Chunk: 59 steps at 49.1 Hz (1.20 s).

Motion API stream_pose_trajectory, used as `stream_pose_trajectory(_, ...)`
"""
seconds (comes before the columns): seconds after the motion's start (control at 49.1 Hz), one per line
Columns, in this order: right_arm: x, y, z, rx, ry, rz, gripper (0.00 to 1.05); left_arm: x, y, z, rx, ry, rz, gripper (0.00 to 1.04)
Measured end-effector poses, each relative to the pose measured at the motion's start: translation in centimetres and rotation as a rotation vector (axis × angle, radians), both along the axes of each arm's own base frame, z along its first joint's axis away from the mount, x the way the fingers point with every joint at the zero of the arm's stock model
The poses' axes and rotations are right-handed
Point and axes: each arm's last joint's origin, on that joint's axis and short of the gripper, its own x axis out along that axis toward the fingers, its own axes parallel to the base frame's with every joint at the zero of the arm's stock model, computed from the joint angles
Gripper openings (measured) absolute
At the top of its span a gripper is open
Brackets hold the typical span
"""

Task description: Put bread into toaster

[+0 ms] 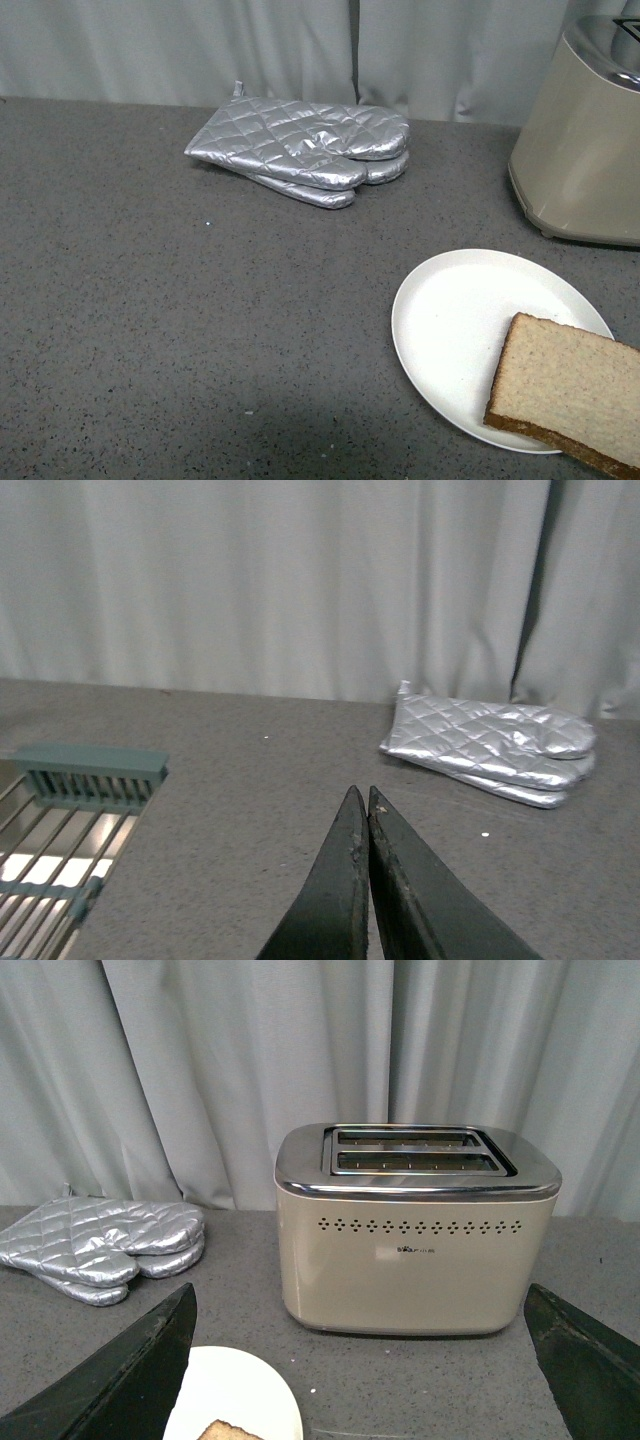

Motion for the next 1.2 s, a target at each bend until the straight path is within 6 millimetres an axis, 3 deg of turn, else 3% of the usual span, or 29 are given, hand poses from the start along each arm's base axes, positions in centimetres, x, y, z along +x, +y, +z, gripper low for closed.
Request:
stream_pose_trajectory(0.387,0.0,0.0,0.0,0.0,0.0,-0.001,0.95,0.0,-0.8,0.0,0.001,-0.004,-0.045,0.04)
stream_pose_trajectory(0.55,0.0,0.0,-0.1,0.006,0.017,0.0,0.95,0.0,-0.8,0.0,0.001,-0.004,-0.045,0.28)
stream_pose_trajectory(0.673,0.3,0.1,-0.3,0.125,0.362,-0.028,0.95,0.0,-0.8,0.0,0.001,-0.004,-0.046,0.46)
stream_pose_trajectory(0.774,1.3,-0.4,-1.7,0.226,0.536,-0.139,0.95,0.0,-0.8,0.0,0.001,-0.005,-0.045,0.62)
stream_pose_trajectory(0.999,3.2,-0.7,-4.9,0.45,0.713,-0.361,0.95,0.0,-0.8,0.0,0.001,-0.005,-0.045,1.0)
stream_pose_trajectory(1.202,3.3,0.1,-7.6,0.605,0.792,-0.455,0.95,0.0,-0.8,0.0,0.003,-0.005,-0.045,0.98)
